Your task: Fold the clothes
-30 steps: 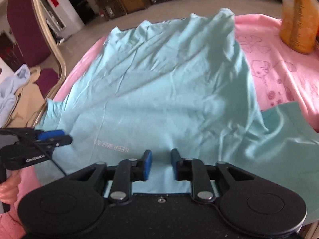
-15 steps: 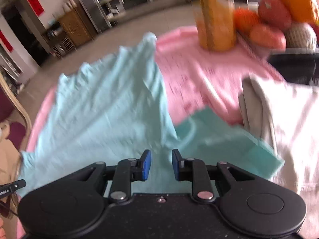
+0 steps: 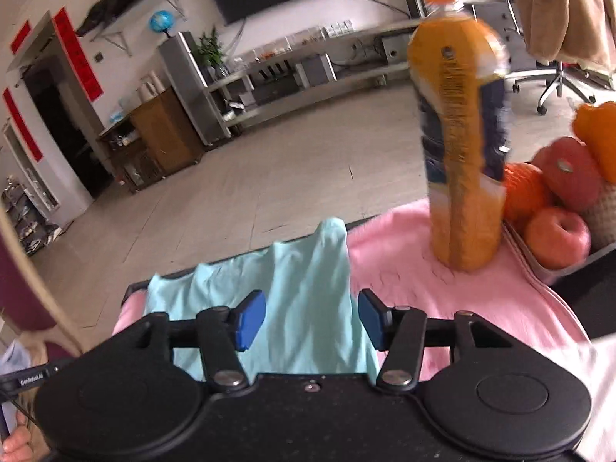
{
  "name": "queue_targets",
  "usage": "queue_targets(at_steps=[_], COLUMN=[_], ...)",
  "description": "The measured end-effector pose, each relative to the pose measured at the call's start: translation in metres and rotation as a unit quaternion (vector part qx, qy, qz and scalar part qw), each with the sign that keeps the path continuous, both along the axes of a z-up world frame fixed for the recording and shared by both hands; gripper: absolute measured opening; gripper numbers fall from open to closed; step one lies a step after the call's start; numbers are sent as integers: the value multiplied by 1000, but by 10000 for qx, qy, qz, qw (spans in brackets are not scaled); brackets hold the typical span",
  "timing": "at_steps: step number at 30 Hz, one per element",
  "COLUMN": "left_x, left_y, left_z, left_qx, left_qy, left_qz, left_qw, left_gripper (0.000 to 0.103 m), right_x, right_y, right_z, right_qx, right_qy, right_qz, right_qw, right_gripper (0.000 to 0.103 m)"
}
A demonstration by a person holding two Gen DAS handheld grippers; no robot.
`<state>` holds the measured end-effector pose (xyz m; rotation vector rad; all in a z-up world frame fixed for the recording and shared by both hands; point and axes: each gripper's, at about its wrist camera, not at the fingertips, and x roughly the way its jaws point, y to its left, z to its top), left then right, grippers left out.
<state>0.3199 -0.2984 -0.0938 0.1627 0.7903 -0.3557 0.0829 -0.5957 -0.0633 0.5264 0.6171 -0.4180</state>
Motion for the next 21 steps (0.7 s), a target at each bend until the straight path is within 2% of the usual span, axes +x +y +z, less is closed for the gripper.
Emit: queue_targets(at_steps=[5, 8, 10, 13, 14, 18, 20, 21], left_x=[64, 89, 99, 109, 111, 116, 115, 113], left_y=[-40, -64, -81, -105, -111, -128, -133, -135], left_z=[-22, -33, -39, -47, -51, -64, -71, -73], left_qx=[34, 101, 193, 450, 558, 871, 1019, 1090], left_qy=[251, 307, 281, 192, 176, 221, 215, 203], left_qz=[209, 219, 111, -45, -54, -159, -262, -328], left_qw=[9995, 9992, 9994, 9988, 9983, 9958, 9942, 9933], left_gripper=[45, 45, 45, 43, 39, 36, 21, 4], right_x=[35, 57, 71, 92, 99, 128, 138, 140], right_y=[-18, -28, -36, -46, -50, -64, -70, -71], right_z=[-21, -34, -43, -56, -60, -77, -84, -85], right_qx=[-57, -90, -113, -147, -158, -203, -189, -142], right_qy=[128, 205, 256, 333, 358, 460, 489, 480], right_qz=[-81, -129, -162, -210, -226, -291, -308, -299], right_qw=[9999, 9997, 9995, 9991, 9990, 9983, 9981, 9983], right_gripper=[59, 59, 57, 44, 44, 44, 44, 44])
